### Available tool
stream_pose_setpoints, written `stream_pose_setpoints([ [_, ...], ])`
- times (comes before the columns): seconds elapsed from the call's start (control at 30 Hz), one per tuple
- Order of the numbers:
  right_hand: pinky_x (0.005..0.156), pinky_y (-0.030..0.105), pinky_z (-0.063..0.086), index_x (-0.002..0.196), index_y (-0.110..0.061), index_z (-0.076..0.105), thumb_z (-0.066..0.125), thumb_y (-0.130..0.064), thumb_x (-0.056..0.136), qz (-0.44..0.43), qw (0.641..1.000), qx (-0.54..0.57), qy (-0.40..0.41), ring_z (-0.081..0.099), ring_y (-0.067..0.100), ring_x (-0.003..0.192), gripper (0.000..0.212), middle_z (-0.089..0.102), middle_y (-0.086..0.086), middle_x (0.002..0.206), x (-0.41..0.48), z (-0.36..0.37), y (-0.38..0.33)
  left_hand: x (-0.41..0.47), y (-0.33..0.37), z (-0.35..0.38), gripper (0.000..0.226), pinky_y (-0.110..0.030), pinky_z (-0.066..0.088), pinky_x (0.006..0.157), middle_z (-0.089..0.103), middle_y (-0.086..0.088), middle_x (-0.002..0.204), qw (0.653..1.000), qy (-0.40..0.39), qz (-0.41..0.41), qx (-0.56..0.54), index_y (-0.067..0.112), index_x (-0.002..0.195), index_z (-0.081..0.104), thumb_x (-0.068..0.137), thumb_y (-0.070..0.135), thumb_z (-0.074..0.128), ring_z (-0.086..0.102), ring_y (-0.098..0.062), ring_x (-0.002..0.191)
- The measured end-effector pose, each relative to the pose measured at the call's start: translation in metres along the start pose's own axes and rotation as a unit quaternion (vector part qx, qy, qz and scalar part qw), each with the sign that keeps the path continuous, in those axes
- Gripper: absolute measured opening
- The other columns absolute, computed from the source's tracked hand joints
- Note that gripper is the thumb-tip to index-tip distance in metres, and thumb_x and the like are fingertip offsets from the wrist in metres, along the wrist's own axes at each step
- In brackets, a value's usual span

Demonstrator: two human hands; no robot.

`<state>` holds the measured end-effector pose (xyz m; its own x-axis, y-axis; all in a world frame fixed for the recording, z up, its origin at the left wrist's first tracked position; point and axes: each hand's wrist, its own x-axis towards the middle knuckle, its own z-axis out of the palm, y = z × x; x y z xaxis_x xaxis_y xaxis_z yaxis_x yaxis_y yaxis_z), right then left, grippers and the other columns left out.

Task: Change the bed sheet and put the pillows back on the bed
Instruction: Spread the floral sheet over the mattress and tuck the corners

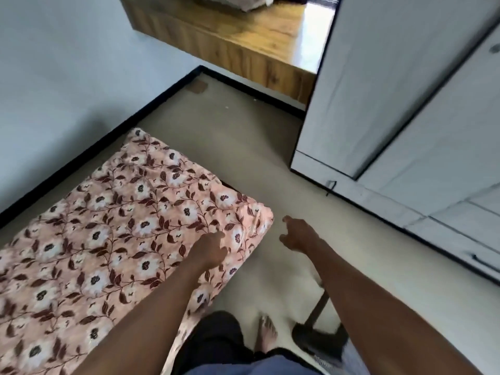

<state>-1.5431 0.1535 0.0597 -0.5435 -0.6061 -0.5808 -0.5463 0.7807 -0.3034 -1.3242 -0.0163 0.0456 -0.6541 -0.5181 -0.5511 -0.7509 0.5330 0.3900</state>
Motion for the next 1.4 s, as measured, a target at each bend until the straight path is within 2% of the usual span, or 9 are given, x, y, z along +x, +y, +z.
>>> stream_pose_setpoints([
  [0.33, 0.1, 0.034, 0.048, 0.149, -0.014, 0.043, 0.062, -0.027, 0.095, -0.134, 0.98, -0.131, -0.072, 0.058, 0.033, 0.127, 0.059, 0.061, 0.019, 0.136, 0.228, -0.096, -0.081, 0.177, -0.026, -0.056, 0.051, -0.038, 0.051, 0.098, 0.059, -0.015, 0.139, 0.982, 0.014, -0.153, -0.113, 0.016, 0.141, 0.053, 0.093, 0.032, 0.058, 0.058, -0.032, 0.124],
  [0.57, 0.099, 0.038, 0.05, 0.148, -0.01, 0.044, 0.061, -0.026, 0.095, -0.22, 0.941, -0.203, -0.159, 0.058, 0.034, 0.126, 0.058, 0.06, 0.02, 0.137, 0.336, -0.135, -0.137, 0.227, -0.011, -0.091, 0.041, -0.04, 0.053, 0.093, 0.063, -0.013, 0.13, 0.95, 0.035, -0.245, -0.191, 0.013, 0.131, 0.057, 0.094, 0.032, 0.058, 0.062, -0.03, 0.114],
  [0.67, 0.106, 0.035, 0.046, 0.152, -0.009, 0.042, 0.059, -0.026, 0.096, -0.29, 0.901, -0.248, -0.208, 0.054, 0.033, 0.132, 0.061, 0.056, 0.019, 0.144, 0.388, -0.144, -0.167, 0.244, -0.01, -0.1, 0.042, -0.034, 0.052, 0.091, 0.064, -0.013, 0.128, 0.914, 0.065, -0.314, -0.248, 0.014, 0.134, 0.057, 0.097, 0.032, 0.059, 0.064, -0.03, 0.11],
  [0.87, 0.107, 0.033, 0.046, 0.151, -0.008, 0.044, 0.061, -0.021, 0.095, -0.369, 0.831, -0.317, -0.271, 0.053, 0.034, 0.134, 0.06, 0.054, 0.02, 0.145, 0.464, -0.165, -0.224, 0.251, 0.022, -0.093, 0.054, -0.031, 0.05, 0.097, 0.064, -0.012, 0.135, 0.786, 0.154, -0.48, -0.358, 0.014, 0.144, 0.052, 0.094, 0.033, 0.061, 0.062, -0.029, 0.122],
  [0.93, 0.104, 0.03, 0.047, 0.153, -0.012, 0.044, 0.064, -0.021, 0.095, -0.396, 0.799, -0.346, -0.292, 0.055, 0.032, 0.133, 0.062, 0.055, 0.019, 0.145, 0.48, -0.171, -0.244, 0.253, 0.041, -0.087, 0.066, -0.03, 0.05, 0.099, 0.063, -0.01, 0.138, 0.749, 0.144, -0.515, -0.391, 0.015, 0.149, 0.046, 0.089, 0.039, 0.055, 0.061, -0.028, 0.124],
  [1.03, 0.105, 0.034, 0.049, 0.151, -0.014, 0.046, 0.058, -0.024, 0.097, -0.428, 0.757, -0.385, -0.311, 0.057, 0.032, 0.13, 0.056, 0.055, 0.016, 0.144, 0.498, -0.172, -0.271, 0.261, 0.074, -0.087, 0.047, -0.034, 0.052, 0.098, 0.068, -0.01, 0.128, 0.703, 0.152, -0.547, -0.429, 0.015, 0.13, 0.06, 0.089, 0.037, 0.055, 0.066, -0.027, 0.113],
  [1.13, 0.1, 0.038, 0.053, 0.14, -0.015, 0.054, 0.054, -0.023, 0.094, -0.477, 0.694, -0.447, -0.301, 0.061, 0.033, 0.121, 0.046, 0.061, 0.016, 0.134, 0.497, -0.162, -0.292, 0.273, 0.101, -0.083, 0.034, -0.028, 0.05, 0.097, 0.071, -0.009, 0.123, 0.651, 0.186, -0.573, -0.461, 0.016, 0.126, 0.065, 0.093, 0.026, 0.059, 0.067, -0.024, 0.112],
  [1.27, 0.091, 0.031, 0.053, 0.137, -0.015, 0.06, 0.056, -0.015, 0.094, -0.532, 0.579, -0.527, -0.323, 0.065, 0.03, 0.114, 0.044, 0.064, 0.017, 0.131, 0.491, -0.124, -0.304, 0.298, 0.121, -0.051, 0.029, -0.026, 0.046, 0.093, 0.07, -0.009, 0.124, 0.575, 0.228, -0.599, -0.509, 0.012, 0.12, 0.071, 0.094, 0.017, 0.058, 0.063, -0.027, 0.118],
  [1.4, 0.094, 0.039, 0.056, 0.12, -0.016, 0.069, 0.058, -0.021, 0.092, -0.597, 0.436, -0.606, -0.293, 0.066, 0.029, 0.112, 0.03, 0.066, 0.015, 0.131, 0.506, -0.092, -0.303, 0.342, 0.113, -0.007, 0.037, -0.034, 0.046, 0.093, 0.07, -0.008, 0.121, 0.558, 0.19, -0.604, -0.536, 0.022, 0.105, 0.069, 0.089, 0.035, 0.038, 0.062, -0.032, 0.118],
])
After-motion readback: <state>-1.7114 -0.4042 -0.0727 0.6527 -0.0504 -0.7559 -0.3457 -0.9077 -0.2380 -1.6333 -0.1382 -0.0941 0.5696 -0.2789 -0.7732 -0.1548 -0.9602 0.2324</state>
